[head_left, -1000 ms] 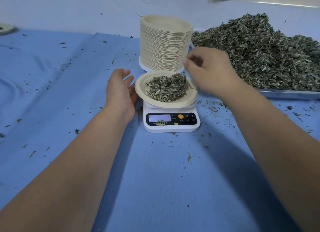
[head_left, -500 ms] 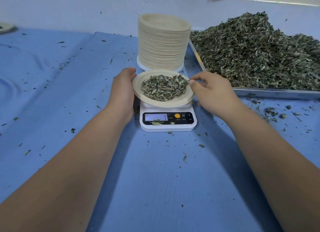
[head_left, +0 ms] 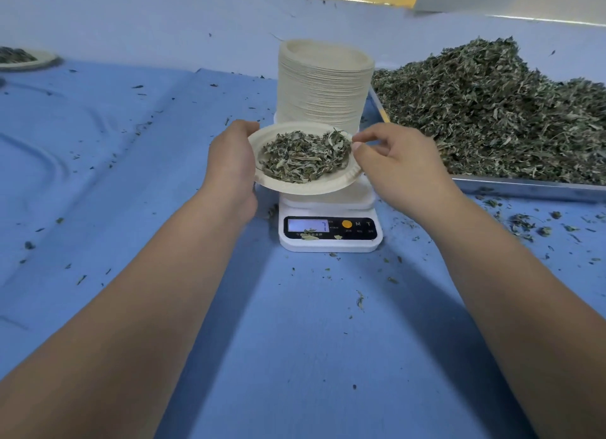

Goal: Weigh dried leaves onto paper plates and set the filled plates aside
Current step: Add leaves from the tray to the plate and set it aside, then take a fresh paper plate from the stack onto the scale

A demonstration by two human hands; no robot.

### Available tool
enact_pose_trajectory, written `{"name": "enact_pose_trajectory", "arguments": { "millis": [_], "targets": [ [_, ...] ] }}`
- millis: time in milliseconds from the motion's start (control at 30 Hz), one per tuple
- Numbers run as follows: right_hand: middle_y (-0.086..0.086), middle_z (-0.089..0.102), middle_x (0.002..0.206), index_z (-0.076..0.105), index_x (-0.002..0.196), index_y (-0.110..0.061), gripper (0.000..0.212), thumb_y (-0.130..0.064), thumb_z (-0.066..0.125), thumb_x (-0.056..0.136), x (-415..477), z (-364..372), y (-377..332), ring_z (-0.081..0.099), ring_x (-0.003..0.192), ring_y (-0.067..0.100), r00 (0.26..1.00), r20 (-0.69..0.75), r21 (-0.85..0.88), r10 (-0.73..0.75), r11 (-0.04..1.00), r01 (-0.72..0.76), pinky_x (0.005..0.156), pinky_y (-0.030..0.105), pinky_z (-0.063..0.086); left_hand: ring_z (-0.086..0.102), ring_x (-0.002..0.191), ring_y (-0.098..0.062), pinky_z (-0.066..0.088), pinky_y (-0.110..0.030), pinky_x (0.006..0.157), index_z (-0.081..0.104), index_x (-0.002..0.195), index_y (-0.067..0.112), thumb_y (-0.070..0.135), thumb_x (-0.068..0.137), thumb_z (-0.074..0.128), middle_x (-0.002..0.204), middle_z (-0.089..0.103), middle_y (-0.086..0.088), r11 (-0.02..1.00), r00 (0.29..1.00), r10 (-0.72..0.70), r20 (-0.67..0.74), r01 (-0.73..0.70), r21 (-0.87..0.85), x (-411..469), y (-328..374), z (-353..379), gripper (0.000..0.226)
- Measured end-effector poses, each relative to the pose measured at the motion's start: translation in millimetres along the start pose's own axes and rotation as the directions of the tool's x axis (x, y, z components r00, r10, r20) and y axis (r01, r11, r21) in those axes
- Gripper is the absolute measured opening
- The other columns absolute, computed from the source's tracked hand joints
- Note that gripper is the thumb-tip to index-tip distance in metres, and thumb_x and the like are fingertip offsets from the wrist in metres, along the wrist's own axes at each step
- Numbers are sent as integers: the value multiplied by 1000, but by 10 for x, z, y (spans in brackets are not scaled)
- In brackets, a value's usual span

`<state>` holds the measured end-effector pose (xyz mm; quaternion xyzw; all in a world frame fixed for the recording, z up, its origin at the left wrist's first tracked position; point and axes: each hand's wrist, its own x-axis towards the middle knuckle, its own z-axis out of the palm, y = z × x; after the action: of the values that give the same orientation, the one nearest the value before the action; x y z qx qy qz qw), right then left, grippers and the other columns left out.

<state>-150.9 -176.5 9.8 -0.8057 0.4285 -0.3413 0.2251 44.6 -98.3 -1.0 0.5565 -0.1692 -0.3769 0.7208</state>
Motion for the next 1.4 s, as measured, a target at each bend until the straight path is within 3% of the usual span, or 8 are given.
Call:
{"name": "enact_pose_trajectory", "arguments": {
  "millis": [233,500,733,900,1067,1267,1367,1400],
  "targets": [
    [-10,58,66,68,112,-32,21,-39,53,100,75,472,-719,53,67,-5,977,45,2,-210,978,210,60,8,33,70,110,-32,55,-56,99,68,122,10,8,101,46,133,63,-15,991,988,44,-147,-63,-122,-98,400,-694,31],
    [-10,52,64,60,82,-24,34,-46,44,103,-43,1524,-1947,48,63,1,836,351,43,-422,899,435,54,11,30,71,109,-33,57,-53,96,68,127,6,3,100,43,115,70,-13,977,878,123,-462,-190,-101,-347,941,-2218,37],
    [1,64,80,55,118,-29,28,-24,60,91,-479,2631,-2910,53,49,12,760,586,428,-281,904,4,47,21,38,72,109,-32,57,-55,97,74,120,14,8,99,48,114,73,-11,975,717,125,-685,-216,-49,-759,1136,-3636,34],
    [1,53,65,59,94,-13,4,-9,57,96,-772,3160,-3454,50,40,7,467,853,458,-234,764,-454,39,17,37,68,75,-20,60,-40,79,76,98,14,10,94,56,100,70,-7,971,596,165,-786,-239,22,-984,1227,-4408,20],
    [1,57,52,60,100,-5,5,-5,55,98,-1068,3534,-3871,58,43,10,305,911,403,-277,748,-527,42,20,48,63,95,-20,54,-37,93,62,99,15,16,97,57,108,63,-6,959,517,244,-820,-255,124,-1210,1279,-5106,6],
    [12,57,71,52,116,0,18,0,47,99,-1436,4032,-4419,59,40,14,286,931,348,-229,794,-498,42,23,50,27,75,-20,24,-38,62,43,67,25,12,82,49,67,36,-1,922,133,375,-917,-161,353,-1560,1407,-5584,21],
    [15,58,72,52,108,-1,13,3,45,98,-1608,4215,-4669,60,38,15,258,937,337,-235,803,-492,42,23,51,32,110,-10,42,-45,66,67,73,14,11,80,41,72,62,-12,858,85,507,-858,-143,493,-1647,1363,-5557,27],
    [15,58,73,51,104,-1,10,4,45,97,-1668,4262,-4744,61,38,15,255,937,340,-241,804,-488,42,24,52,37,78,-22,47,-43,77,73,86,8,11,82,40,88,71,-15,830,88,556,-827,-121,545,-1651,1350,-5545,33]
  ]
}}
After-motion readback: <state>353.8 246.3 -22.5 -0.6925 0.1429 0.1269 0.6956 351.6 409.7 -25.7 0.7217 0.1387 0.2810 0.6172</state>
